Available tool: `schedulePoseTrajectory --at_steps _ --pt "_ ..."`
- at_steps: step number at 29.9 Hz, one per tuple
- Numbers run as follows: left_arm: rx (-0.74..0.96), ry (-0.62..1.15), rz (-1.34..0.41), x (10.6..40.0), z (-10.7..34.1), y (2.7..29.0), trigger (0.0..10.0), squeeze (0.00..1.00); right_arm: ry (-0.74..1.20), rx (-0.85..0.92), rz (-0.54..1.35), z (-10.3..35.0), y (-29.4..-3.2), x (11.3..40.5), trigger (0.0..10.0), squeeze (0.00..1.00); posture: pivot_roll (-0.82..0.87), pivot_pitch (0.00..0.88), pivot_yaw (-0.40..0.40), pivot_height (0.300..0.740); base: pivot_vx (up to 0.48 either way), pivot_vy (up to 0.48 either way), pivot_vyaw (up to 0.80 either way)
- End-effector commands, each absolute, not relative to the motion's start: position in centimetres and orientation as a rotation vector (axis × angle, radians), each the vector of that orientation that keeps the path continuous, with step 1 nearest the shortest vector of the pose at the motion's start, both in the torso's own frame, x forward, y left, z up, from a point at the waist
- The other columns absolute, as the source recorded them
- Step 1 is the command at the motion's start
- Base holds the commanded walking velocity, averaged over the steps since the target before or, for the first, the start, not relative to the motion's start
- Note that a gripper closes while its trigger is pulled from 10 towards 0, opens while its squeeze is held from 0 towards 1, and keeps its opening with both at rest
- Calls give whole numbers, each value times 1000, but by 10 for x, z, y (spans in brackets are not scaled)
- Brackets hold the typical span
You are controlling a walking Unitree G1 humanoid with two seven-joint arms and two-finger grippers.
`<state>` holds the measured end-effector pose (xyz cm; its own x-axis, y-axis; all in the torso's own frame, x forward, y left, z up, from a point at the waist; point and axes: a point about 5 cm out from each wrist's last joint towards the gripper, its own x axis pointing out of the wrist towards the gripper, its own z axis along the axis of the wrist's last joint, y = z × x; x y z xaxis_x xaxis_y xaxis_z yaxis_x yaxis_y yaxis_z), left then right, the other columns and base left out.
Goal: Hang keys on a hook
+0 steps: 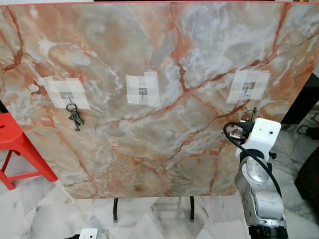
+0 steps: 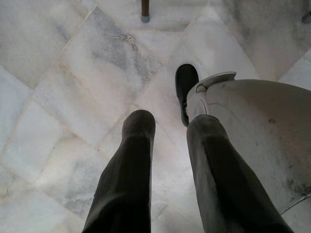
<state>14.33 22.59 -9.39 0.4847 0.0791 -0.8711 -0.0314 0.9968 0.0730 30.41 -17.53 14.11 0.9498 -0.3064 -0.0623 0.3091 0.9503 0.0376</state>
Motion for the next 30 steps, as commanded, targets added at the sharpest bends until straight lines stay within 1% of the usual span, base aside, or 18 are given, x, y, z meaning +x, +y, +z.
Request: schedulePoseTrajectory --at_steps 1,9,19,30 --pt "51 1069 67 142 -94 228 10000 0 24 53 -282 149 -170 310 10000 0 -30 0 -19 740 0 0 0" --pt "50 1069 69 142 -94 228 10000 0 -3 49 -263 158 -165 322 10000 0 -26 0 -14 740 0 0 0" --pt "50 1071 69 142 -94 229 10000 0 -6 53 -256 158 -163 324 10000 0 -27 0 -10 740 0 0 0" --pt "54 1072 66 142 -94 229 10000 0 7 65 -239 155 -165 334 10000 0 -20 0 -10 740 0 0 0"
